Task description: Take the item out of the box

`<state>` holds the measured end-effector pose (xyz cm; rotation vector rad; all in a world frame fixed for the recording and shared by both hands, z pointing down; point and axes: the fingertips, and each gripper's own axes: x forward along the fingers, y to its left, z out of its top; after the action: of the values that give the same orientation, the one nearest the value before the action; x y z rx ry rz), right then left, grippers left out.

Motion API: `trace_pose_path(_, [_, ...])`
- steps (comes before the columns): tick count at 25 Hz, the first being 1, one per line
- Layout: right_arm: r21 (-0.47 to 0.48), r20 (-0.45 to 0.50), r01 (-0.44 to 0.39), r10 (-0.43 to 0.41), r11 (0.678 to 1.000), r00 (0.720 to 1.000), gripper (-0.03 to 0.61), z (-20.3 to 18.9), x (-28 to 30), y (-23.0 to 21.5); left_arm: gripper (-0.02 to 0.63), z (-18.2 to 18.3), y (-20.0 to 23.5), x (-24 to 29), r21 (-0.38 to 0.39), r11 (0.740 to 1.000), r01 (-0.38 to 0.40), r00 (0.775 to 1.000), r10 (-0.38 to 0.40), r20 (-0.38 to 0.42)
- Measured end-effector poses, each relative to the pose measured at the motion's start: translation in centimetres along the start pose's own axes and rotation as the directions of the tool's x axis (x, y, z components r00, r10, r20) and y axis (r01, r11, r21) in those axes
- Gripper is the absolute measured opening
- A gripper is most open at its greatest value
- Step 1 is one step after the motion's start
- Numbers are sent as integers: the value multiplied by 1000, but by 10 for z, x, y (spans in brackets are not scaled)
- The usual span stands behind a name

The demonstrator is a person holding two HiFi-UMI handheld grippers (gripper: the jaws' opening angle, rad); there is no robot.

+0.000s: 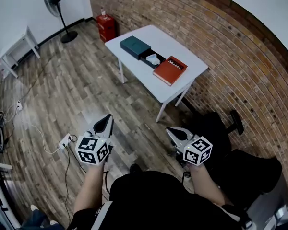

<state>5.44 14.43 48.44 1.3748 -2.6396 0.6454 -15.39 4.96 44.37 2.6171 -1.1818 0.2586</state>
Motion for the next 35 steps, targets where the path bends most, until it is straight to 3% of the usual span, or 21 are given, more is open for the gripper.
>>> trace_pose_path(4, [-5, -34, -44, 44, 999, 998, -2, -3, 40, 16, 5, -7, 35, -9, -18, 999, -27, 1000, 27, -6])
trace_pose_path(7, [-13, -70, -85, 84, 996, 994, -2, -7, 63, 28, 5, -19, 59, -8, -74, 996, -59, 998, 58, -19])
trace_pose_path(11, [-9, -104, -94, 92, 996, 990, -2, -7, 80, 18, 5, -27, 72, 8, -99, 994, -55, 998, 51, -41])
trace_pose_path(18, [39, -88, -90, 93, 995, 992, -2, 14, 121, -46, 5, -7, 94, 78, -85, 995, -49, 998, 45, -48])
trace_pose_path(23, [34, -53, -100, 101, 994, 993, -2, 56, 156, -102, 5, 26, 109, 142, -58, 997, -49, 998, 47, -40])
trace_pose_path(30, [15, -31, -76, 76, 997, 997, -2, 103, 178, -180, 5, 62, 115, 233, -65, 998, -8, 999, 5, -39])
trace_pose_path(35, [23, -54, -42, 43, 999, 998, -2, 107, 178, -227, 5, 76, 99, 283, -52, 997, 58, 998, -60, -29])
